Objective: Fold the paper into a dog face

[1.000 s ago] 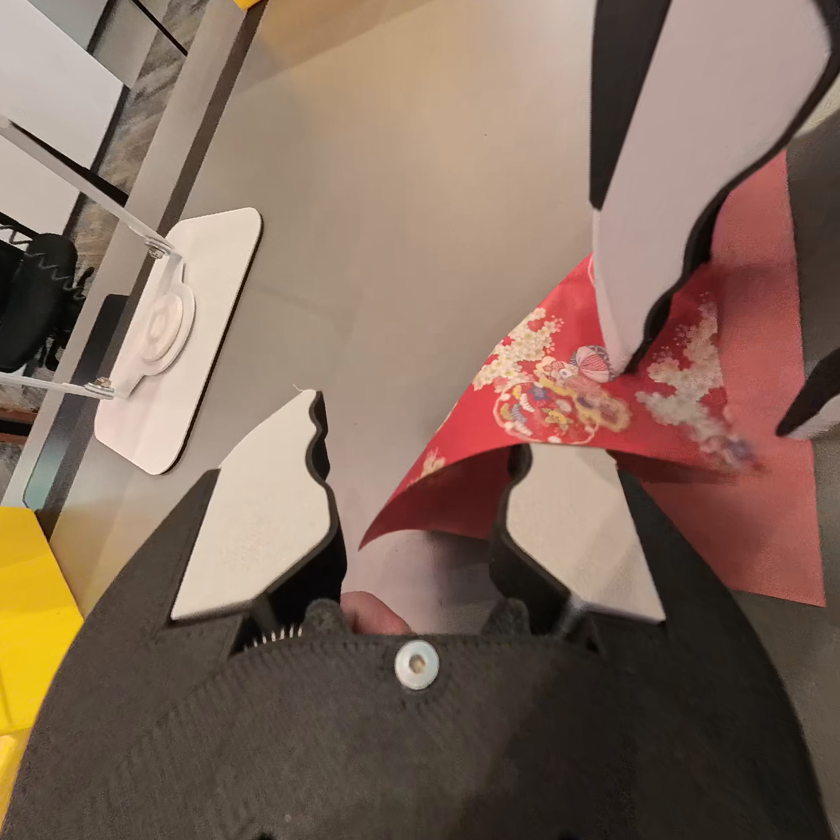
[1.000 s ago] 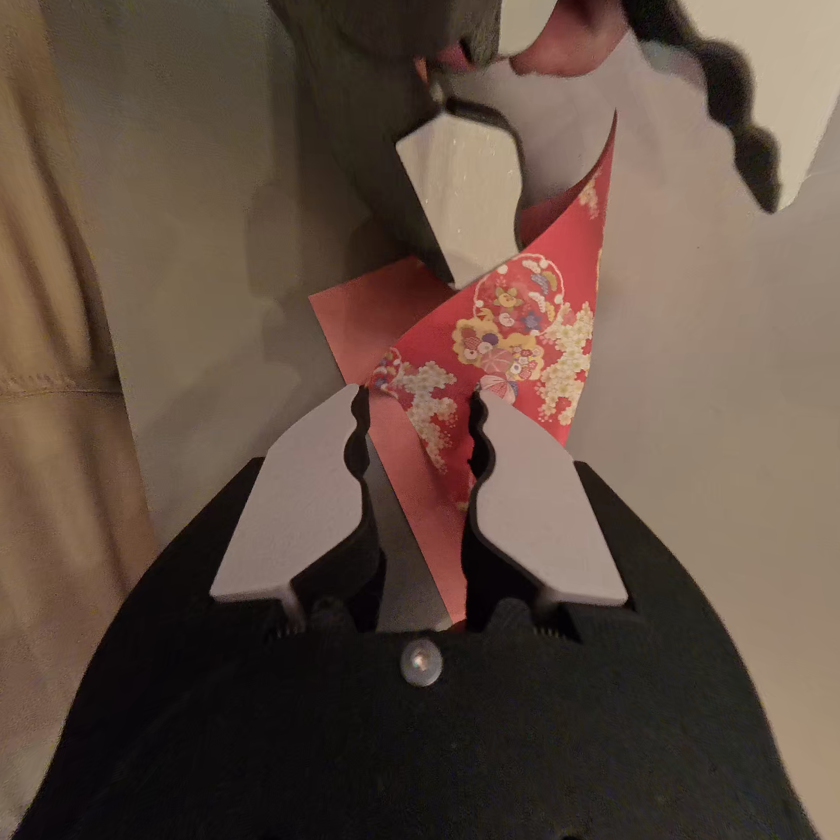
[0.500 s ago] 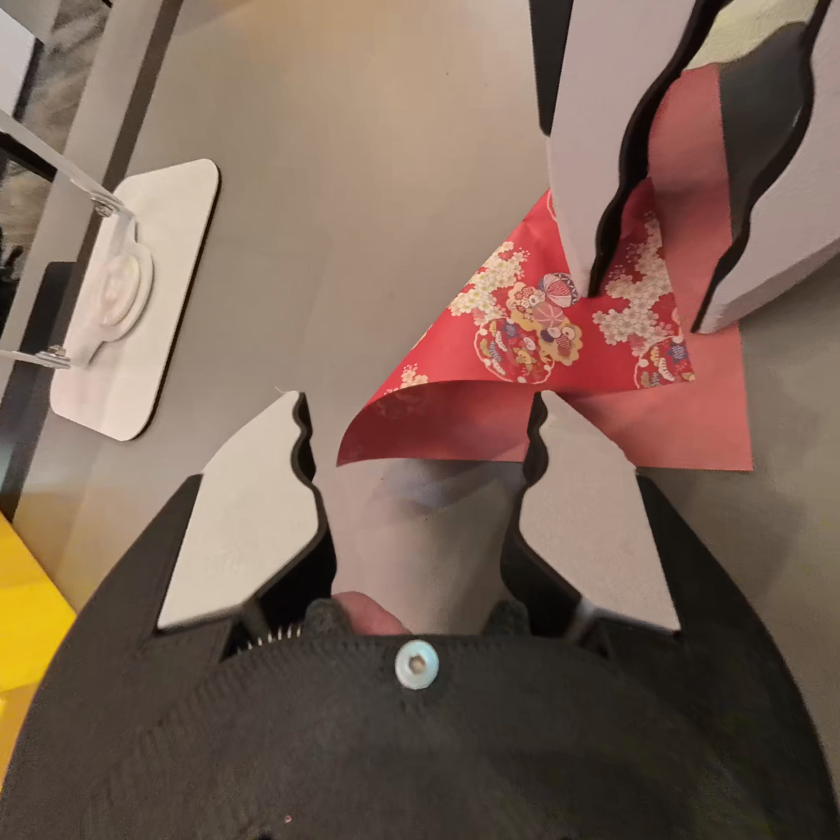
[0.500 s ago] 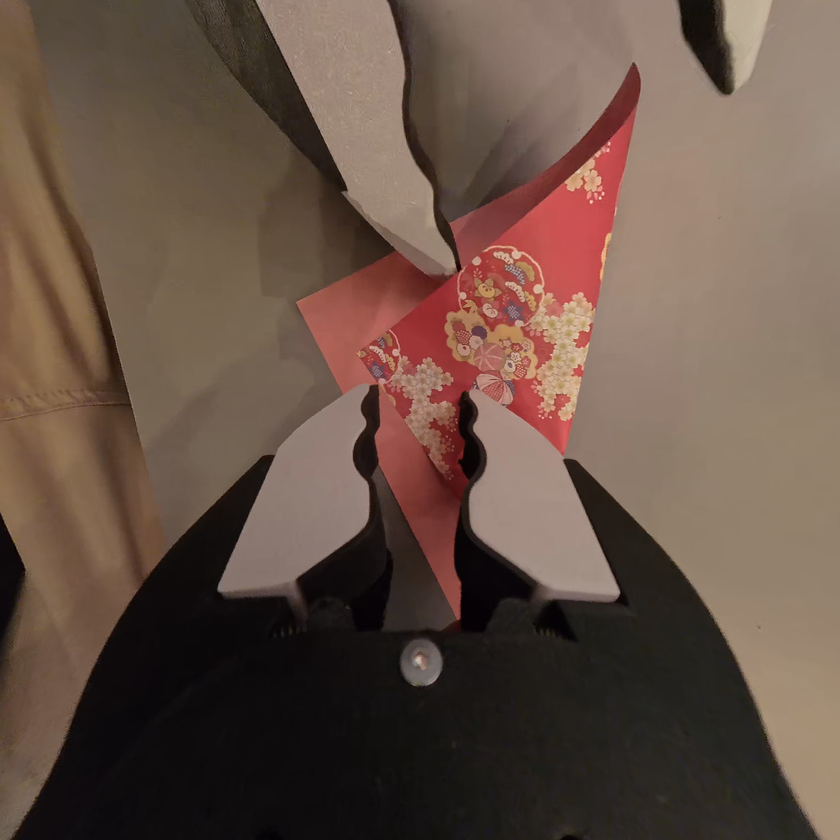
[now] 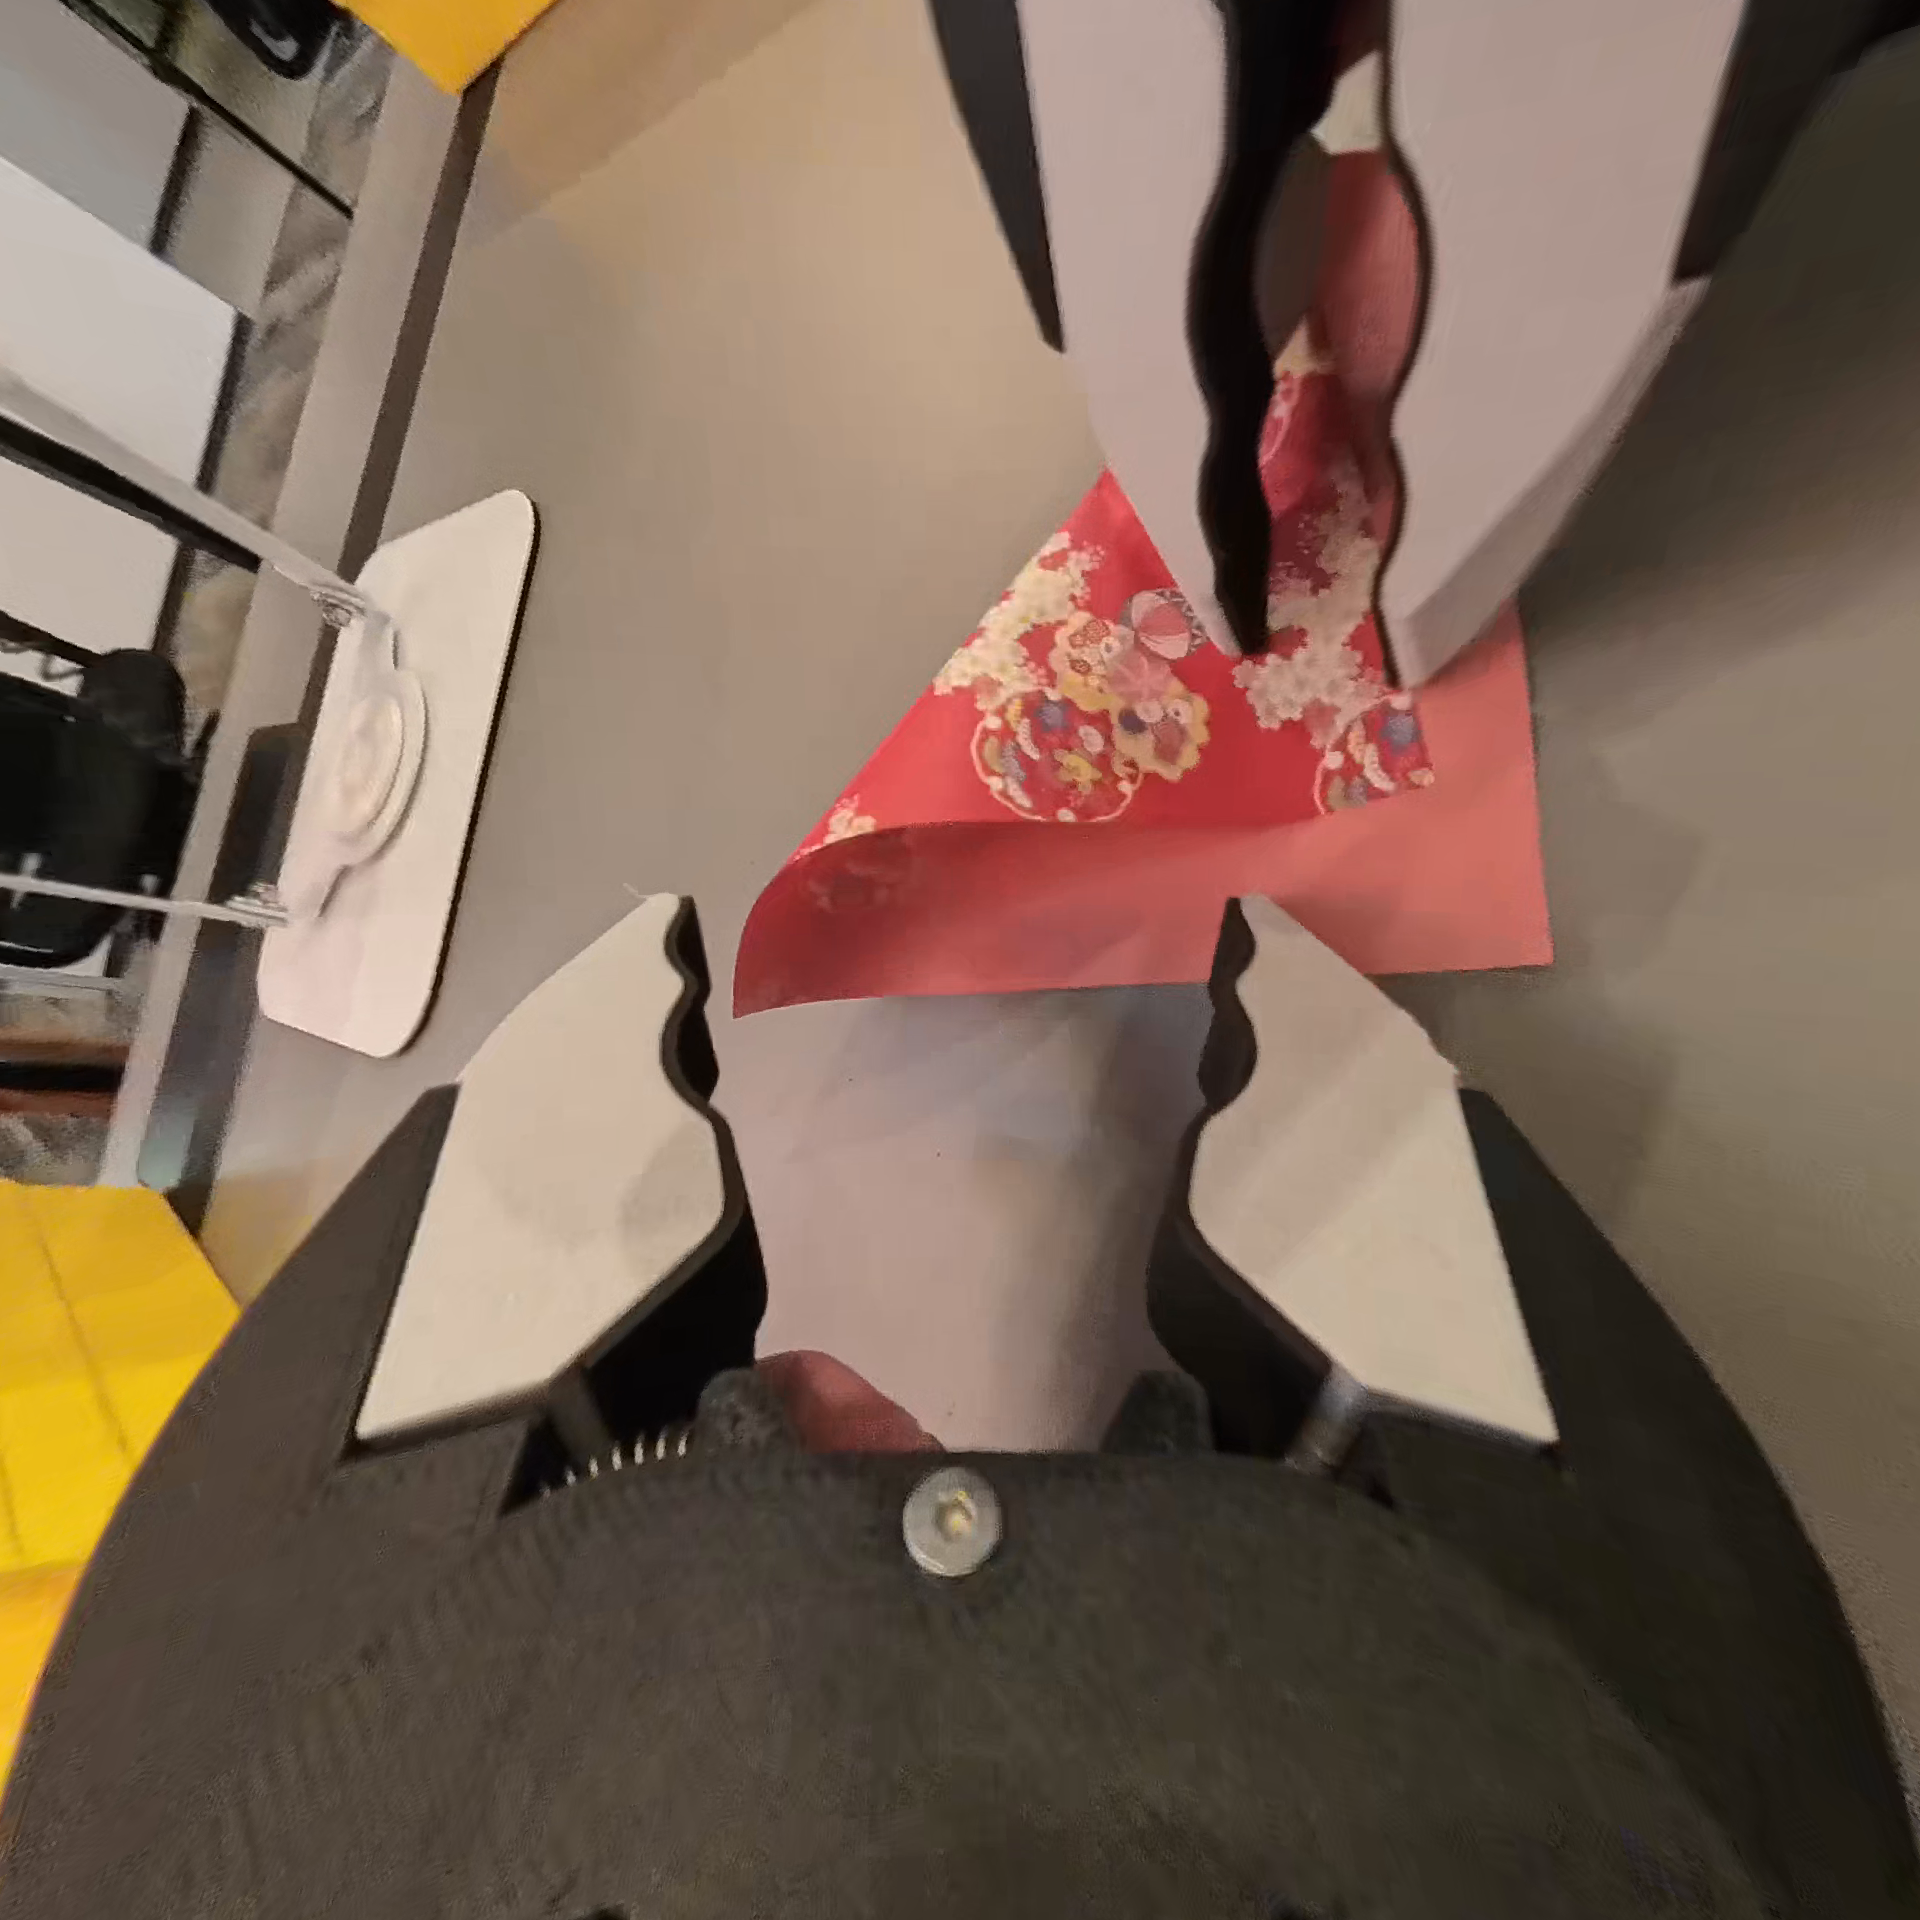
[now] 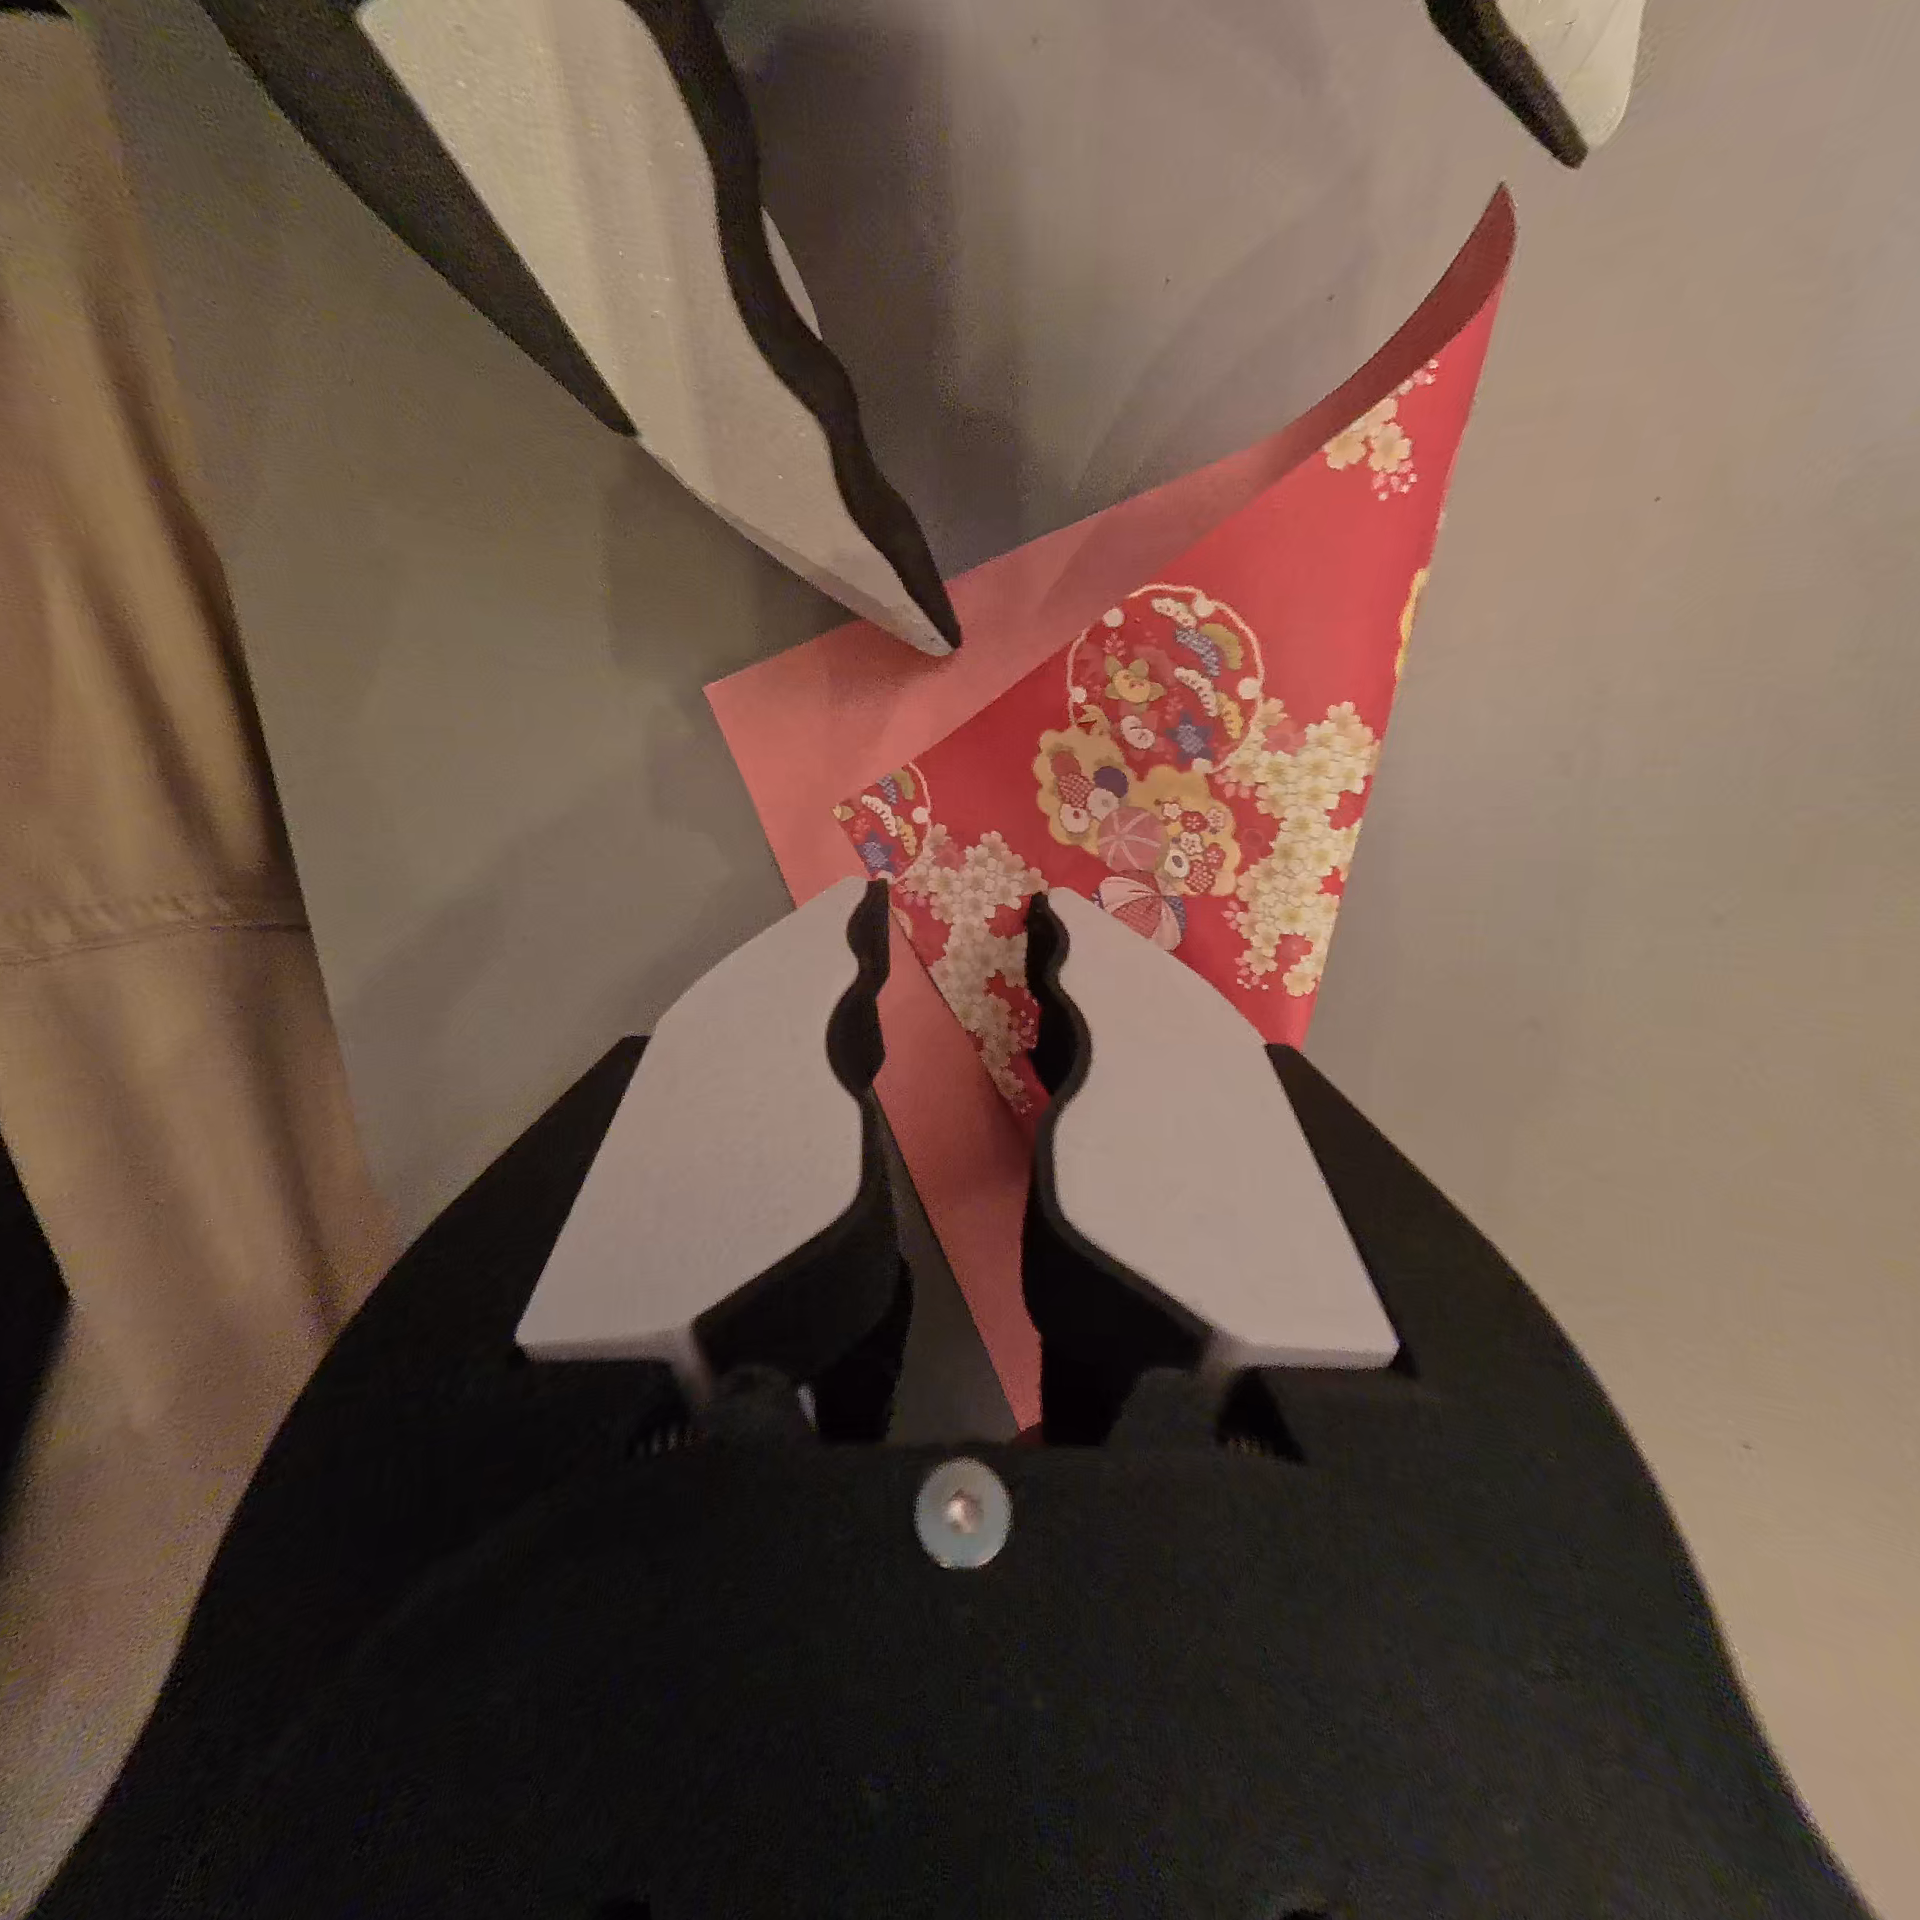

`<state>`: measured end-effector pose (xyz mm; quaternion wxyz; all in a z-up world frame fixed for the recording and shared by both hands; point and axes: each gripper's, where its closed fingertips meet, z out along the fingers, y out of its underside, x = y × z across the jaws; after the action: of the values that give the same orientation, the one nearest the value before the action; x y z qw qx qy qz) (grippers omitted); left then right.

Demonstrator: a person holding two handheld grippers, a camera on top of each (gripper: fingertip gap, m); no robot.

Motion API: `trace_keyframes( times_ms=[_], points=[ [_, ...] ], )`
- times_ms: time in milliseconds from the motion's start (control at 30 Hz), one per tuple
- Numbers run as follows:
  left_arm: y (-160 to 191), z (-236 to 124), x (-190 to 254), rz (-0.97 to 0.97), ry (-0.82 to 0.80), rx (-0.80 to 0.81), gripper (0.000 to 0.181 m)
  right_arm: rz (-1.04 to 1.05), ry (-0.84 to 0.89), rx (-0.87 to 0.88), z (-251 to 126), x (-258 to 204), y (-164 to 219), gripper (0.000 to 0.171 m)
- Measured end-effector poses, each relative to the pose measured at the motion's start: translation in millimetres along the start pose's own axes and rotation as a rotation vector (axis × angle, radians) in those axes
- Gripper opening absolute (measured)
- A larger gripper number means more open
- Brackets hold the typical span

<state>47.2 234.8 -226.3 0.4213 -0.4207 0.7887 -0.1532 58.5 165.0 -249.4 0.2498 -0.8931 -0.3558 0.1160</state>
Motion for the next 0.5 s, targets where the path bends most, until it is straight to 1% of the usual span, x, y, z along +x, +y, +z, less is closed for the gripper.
trace_keyframes(
  times_ms=[33, 167, 267, 400, 500],
  points=[
    [-2, 1, 0, 0.007, -0.009, -0.001, 0.091, -0.005, 0.003, -0.006, 0, 2, 1, 0.023],
    [-11, 5, 1, 0.057, -0.05, -0.012, 0.089, -0.013, 0.005, -0.019, -3, 8, 4, 0.023],
    [-16, 8, 4, 0.065, -0.085, -0.004, 0.084, 0.021, -0.003, -0.018, -5, 12, 6, 0.028],
    [-21, 8, 5, 0.117, -0.152, -0.011, 0.08, 0.05, -0.016, -0.01, -6, 13, 7, 0.028],
    [-24, 9, 1, 0.126, -0.18, -0.014, 0.087, 0.059, -0.017, -0.003, -6, 14, 7, 0.025]
  ],
)
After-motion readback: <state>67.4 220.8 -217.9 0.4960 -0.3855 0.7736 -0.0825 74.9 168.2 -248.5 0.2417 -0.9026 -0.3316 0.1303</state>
